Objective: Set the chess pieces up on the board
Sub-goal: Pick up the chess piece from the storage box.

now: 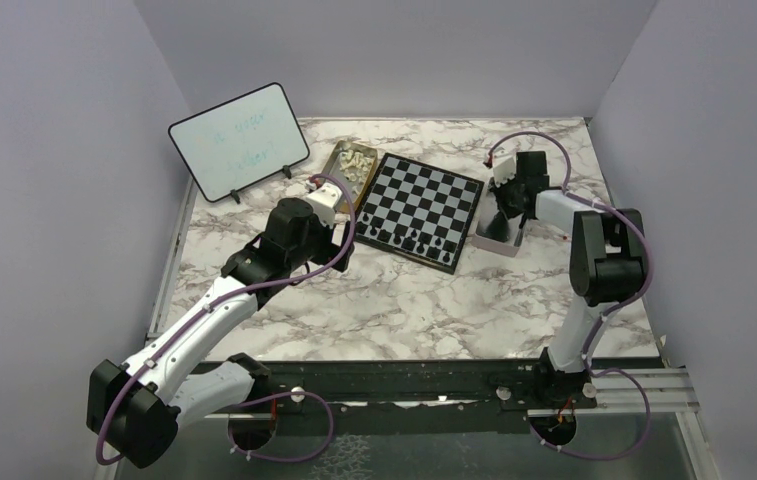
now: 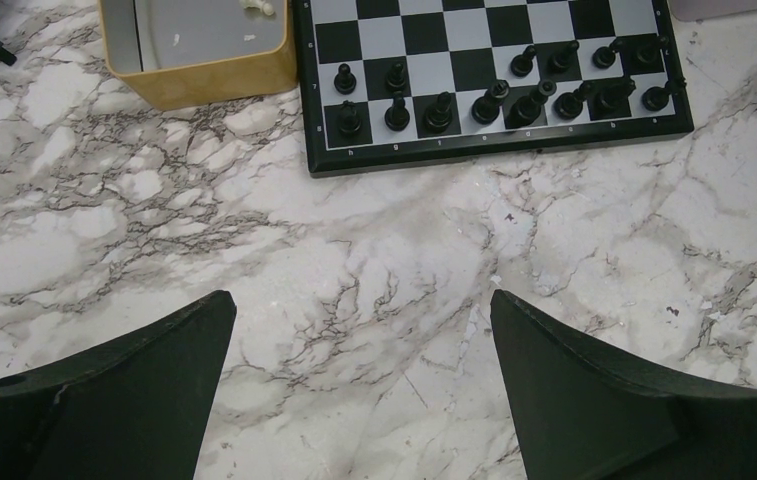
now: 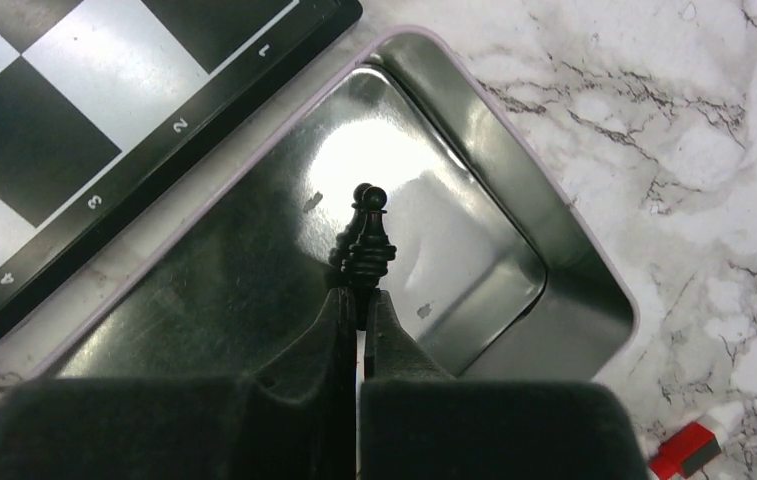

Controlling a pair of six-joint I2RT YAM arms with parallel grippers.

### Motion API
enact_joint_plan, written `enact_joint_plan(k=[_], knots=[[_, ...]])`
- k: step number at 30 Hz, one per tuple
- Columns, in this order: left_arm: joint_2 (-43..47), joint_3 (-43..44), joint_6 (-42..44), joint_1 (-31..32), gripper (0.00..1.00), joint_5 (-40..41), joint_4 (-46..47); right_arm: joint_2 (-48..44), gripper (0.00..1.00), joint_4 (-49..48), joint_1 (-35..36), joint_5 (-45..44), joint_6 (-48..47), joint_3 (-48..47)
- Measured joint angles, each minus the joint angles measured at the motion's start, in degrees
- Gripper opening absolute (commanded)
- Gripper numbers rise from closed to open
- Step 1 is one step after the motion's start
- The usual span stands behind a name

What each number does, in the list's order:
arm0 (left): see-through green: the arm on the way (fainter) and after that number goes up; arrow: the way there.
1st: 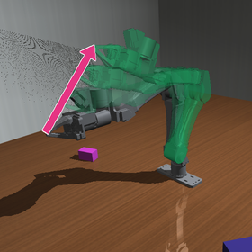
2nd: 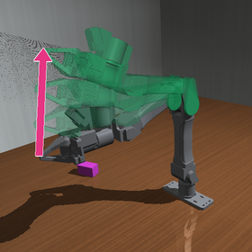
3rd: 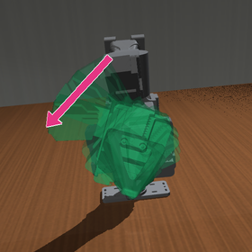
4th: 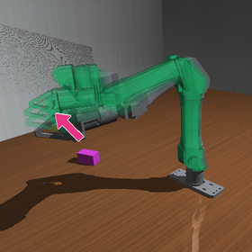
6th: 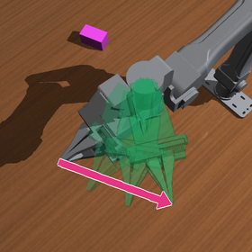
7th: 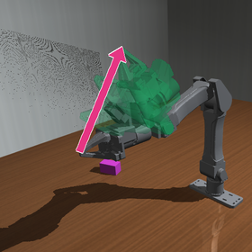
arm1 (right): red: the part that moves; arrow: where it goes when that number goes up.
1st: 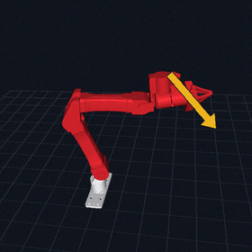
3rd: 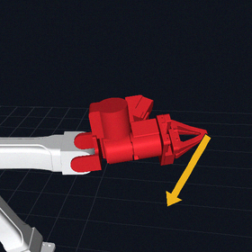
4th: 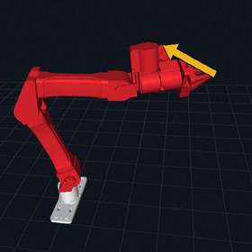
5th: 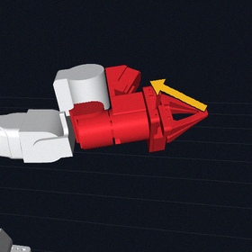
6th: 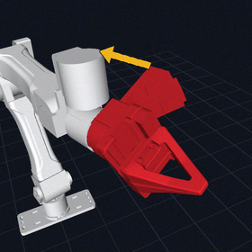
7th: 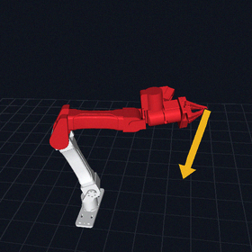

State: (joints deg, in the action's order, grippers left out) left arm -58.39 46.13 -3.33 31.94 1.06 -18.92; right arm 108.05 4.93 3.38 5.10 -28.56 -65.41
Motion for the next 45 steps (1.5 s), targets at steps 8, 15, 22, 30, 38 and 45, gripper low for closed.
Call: enact_joint_plan(k=[8, 15, 22, 30, 38, 45], knots=[[0.1, 0.0, -0.8, 0.0, 0.99, 2.1, 0.0, -6.9, 0.01, 5.1, 0.0, 0.0, 2.4, 0.0], [0.2, 0.0, -3.1, 0.0, 0.97, 2.3, 0.9, -18.9, 0.01, 5.3, 0.5, 4.8, 8.3, 3.1], [0.0, 3.0, -9.0, 0.0, 0.86, -4.0, 1.2, -30.2, 0.01, 2.1, 2.8, 12.5, 14.6, 9.8], [-5.2, 11.0, -19.5, 0.0, 0.68, -13.6, 2.4, -40.4, 0.01, -7.5, 10.8, 20.8, 22.1, 19.1], [-12.9, 17.9, -28.7, 0.0, 0.49, -23.3, 3.3, -43.0, 0.0, -16.0, 18.6, 26.2, 26.6, 26.8], [-17.9, 20.7, -33.2, 0.0, 0.47, -29.5, 4.3, -45.5, 0.01, -21.0, 25.0, 28.0, 26.6, 29.8]])
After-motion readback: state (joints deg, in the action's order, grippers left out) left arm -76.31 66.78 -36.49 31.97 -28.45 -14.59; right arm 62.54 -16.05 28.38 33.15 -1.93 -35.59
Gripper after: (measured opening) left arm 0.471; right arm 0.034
